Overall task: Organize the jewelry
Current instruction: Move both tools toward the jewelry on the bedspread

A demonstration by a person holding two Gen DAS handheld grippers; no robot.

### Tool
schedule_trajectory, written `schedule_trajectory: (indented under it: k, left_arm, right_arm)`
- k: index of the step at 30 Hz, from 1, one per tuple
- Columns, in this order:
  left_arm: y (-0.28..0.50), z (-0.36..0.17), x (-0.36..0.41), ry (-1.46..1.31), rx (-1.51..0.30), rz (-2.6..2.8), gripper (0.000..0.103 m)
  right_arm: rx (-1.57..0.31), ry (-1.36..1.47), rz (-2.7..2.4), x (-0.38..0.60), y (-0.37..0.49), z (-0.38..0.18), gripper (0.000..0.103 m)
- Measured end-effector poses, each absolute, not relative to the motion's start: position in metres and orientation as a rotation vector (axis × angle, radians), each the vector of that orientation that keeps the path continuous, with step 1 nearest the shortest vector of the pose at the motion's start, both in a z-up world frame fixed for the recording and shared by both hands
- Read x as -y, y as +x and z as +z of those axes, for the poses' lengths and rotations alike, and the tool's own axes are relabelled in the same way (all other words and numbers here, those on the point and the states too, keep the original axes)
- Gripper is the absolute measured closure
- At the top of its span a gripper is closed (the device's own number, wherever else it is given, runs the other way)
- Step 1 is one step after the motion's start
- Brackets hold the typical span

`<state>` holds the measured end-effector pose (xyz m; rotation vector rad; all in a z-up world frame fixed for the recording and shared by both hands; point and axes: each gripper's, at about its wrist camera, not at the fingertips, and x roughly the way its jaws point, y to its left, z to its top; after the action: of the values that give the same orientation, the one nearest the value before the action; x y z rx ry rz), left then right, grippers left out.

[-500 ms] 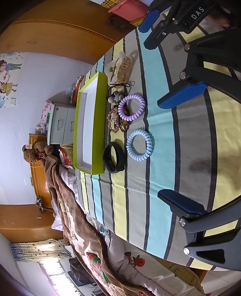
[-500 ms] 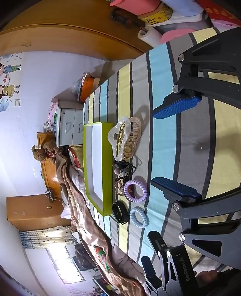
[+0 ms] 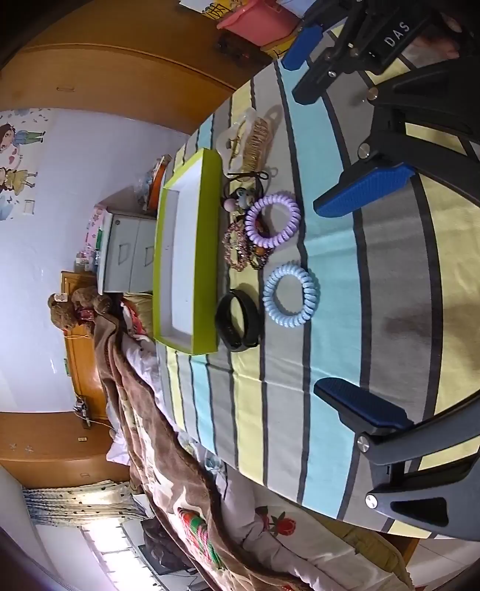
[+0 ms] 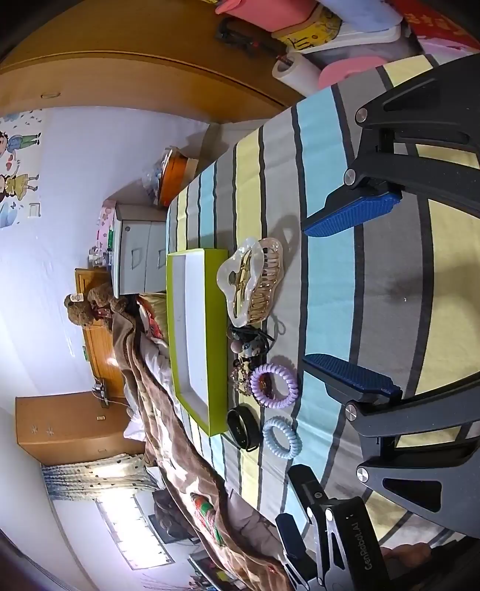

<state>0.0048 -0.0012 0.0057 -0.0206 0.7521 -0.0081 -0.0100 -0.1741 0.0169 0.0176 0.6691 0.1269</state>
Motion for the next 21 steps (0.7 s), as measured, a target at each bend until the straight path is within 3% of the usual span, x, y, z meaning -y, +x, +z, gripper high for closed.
schedule_trajectory:
  k: [21]
  left_arm:
    - [0.001,0.0058,-0.0042,-0.039,-0.758,0.016,0.013]
  right_arm:
    - [-0.654,0.017,0.127,0.1745,-0.0147,0.021,0.037]
